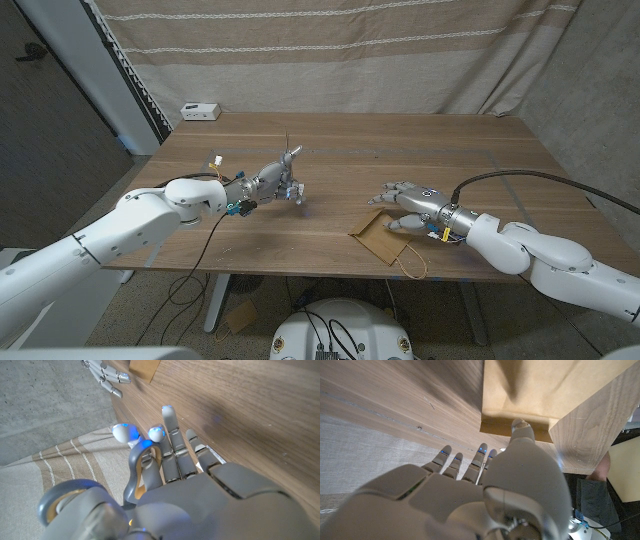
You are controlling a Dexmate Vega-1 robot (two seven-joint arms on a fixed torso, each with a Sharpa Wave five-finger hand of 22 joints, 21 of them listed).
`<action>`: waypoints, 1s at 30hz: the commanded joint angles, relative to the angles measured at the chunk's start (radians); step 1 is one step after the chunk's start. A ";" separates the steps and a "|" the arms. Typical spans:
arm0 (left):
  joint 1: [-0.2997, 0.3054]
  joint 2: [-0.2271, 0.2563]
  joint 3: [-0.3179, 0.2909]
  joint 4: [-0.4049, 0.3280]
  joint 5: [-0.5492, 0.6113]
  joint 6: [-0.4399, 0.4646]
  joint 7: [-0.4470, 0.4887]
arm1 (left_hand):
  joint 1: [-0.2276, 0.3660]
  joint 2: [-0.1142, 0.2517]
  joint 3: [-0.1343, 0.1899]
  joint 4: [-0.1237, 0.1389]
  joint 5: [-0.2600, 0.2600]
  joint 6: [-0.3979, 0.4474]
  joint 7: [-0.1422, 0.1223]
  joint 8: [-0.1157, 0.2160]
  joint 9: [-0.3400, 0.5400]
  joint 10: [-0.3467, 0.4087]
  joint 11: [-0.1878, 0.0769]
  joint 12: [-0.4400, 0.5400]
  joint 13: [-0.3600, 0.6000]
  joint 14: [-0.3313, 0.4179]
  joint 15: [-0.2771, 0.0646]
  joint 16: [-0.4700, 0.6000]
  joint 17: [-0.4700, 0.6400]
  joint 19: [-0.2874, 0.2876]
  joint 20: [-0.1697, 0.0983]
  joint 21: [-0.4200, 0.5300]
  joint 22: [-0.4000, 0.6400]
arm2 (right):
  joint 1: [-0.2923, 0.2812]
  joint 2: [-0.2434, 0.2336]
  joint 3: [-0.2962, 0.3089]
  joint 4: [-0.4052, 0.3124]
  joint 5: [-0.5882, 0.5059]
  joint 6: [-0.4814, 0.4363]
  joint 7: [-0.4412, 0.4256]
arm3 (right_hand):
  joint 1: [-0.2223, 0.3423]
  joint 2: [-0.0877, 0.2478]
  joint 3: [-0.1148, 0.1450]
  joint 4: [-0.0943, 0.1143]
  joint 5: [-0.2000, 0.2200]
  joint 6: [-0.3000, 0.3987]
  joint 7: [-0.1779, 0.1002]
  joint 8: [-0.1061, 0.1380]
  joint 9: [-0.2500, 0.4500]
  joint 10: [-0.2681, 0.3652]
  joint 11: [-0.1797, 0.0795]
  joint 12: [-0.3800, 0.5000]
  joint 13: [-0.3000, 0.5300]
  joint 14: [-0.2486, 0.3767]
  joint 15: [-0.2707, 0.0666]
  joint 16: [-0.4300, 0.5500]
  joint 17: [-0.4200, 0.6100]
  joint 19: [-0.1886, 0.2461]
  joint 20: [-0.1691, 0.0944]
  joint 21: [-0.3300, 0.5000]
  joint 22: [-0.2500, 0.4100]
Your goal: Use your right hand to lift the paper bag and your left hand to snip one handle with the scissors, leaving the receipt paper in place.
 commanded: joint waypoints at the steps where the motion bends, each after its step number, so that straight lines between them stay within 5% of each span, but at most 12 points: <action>1: -0.008 -0.005 0.006 0.008 0.003 -0.001 -0.009 | -0.010 -0.002 -0.035 -0.004 0.007 0.079 0.082 0.125 0.003 0.009 -0.008 0.008 0.015 -0.003 -0.053 0.009 0.004 0.013 0.001 -0.001 0.002 | 0.014 0.014 -0.021 0.013 -0.052 -0.007 -0.004 | 0.017 0.000 0.004 0.002 0.005 0.009 0.000 0.001 0.001 -0.005 -0.003 -0.001 0.002 -0.008 -0.152 0.000 0.001 -0.011 -0.001 -0.005 0.006; 19: -0.005 -0.018 0.008 0.023 -0.008 -0.007 -0.010 | -0.010 -0.001 -0.035 -0.004 0.009 0.080 0.082 0.125 0.001 0.015 -0.007 0.006 0.010 -0.006 -0.052 0.016 -0.004 0.012 0.000 -0.003 0.003 | 0.046 0.048 -0.061 0.041 -0.105 -0.007 -0.009 | 0.036 0.007 0.016 -0.002 0.005 0.000 -0.001 -0.010 0.001 0.005 -0.004 0.000 0.002 -0.012 -0.156 0.000 0.001 -0.015 -0.009 -0.012 0.007; 23: -0.001 -0.016 0.006 0.018 -0.008 -0.007 -0.006 | -0.009 -0.001 -0.035 -0.004 0.010 0.078 0.082 0.123 -0.002 0.015 -0.007 0.010 0.015 -0.002 -0.053 0.020 -0.004 0.013 0.001 -0.003 0.003 | 0.053 0.062 -0.068 0.052 -0.106 -0.002 -0.020 | 0.040 0.000 0.017 0.002 0.000 -0.109 0.029 -0.060 0.001 0.007 -0.004 -0.007 0.000 -0.007 -0.156 0.002 -0.001 -0.010 -0.010 -0.017 0.008; 30: 0.004 -0.012 0.001 0.015 -0.011 -0.008 -0.004 | -0.011 -0.001 -0.035 -0.003 0.010 0.081 0.082 0.129 0.005 0.022 -0.007 0.013 0.017 0.000 -0.054 0.026 -0.006 0.014 0.001 -0.004 0.003 | 0.059 0.080 -0.079 0.071 -0.110 0.013 -0.051 | 0.036 -0.001 0.015 0.009 -0.002 -0.075 0.023 -0.046 0.002 0.027 -0.004 -0.004 0.000 0.010 -0.159 0.009 -0.002 -0.002 -0.013 -0.018 0.008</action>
